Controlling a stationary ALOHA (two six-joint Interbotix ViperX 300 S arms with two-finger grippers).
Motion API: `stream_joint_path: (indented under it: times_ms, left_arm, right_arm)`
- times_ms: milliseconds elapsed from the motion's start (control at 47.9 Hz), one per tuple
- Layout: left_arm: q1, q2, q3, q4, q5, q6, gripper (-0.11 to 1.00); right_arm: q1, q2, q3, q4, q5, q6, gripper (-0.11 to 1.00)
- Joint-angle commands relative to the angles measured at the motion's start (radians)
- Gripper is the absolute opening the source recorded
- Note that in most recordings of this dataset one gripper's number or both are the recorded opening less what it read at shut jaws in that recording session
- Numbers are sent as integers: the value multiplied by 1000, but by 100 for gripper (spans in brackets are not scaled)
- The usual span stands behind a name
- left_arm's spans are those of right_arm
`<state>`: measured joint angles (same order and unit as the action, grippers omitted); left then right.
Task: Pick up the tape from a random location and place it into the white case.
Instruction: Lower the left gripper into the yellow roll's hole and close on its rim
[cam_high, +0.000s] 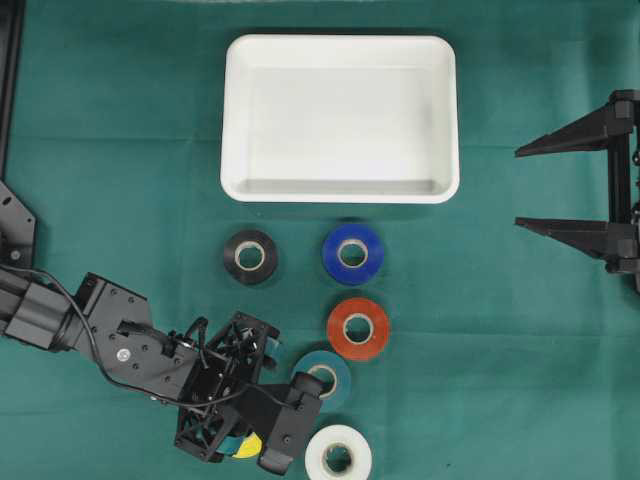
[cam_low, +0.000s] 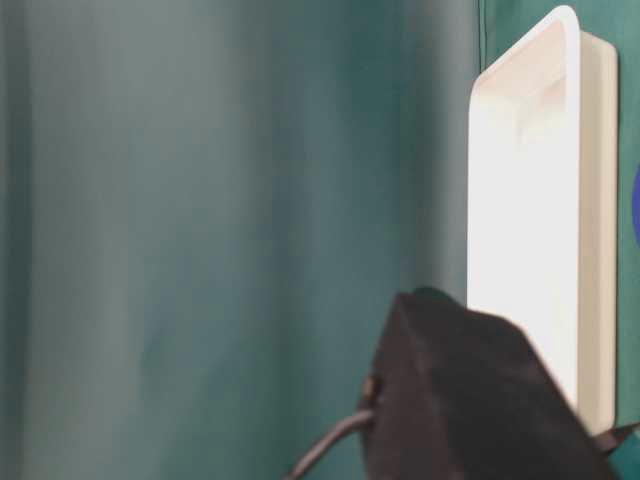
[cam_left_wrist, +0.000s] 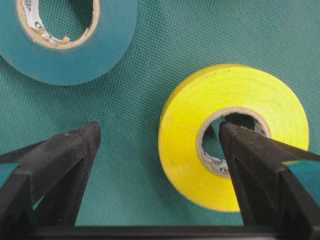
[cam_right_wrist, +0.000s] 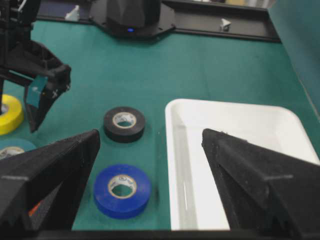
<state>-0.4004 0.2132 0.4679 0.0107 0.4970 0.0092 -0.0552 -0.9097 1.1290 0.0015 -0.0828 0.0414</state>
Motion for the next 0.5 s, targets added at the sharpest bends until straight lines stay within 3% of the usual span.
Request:
stream_joint_path:
  times_ms: [0, 146, 230, 417, 480]
  left_arm:
    - [0, -8, -5, -2, -17, 2, 93]
    - [2, -8, 2, -2, -11, 3, 92]
    - [2, -9, -3, -2, 0, 2, 84]
    - [2, -9, -20, -2, 25, 0, 33]
    - [2, -9, -20, -2, 29, 0, 23]
  right_arm:
    - [0, 6, -28, -2, -5, 0, 91]
    - [-2, 8, -28, -2, -5, 0, 91]
    - [0, 8, -28, -2, -5, 0, 91]
    - [-2, 12, -29, 0, -5, 0, 91]
    - [-2, 12, -28, -2, -5, 0, 91]
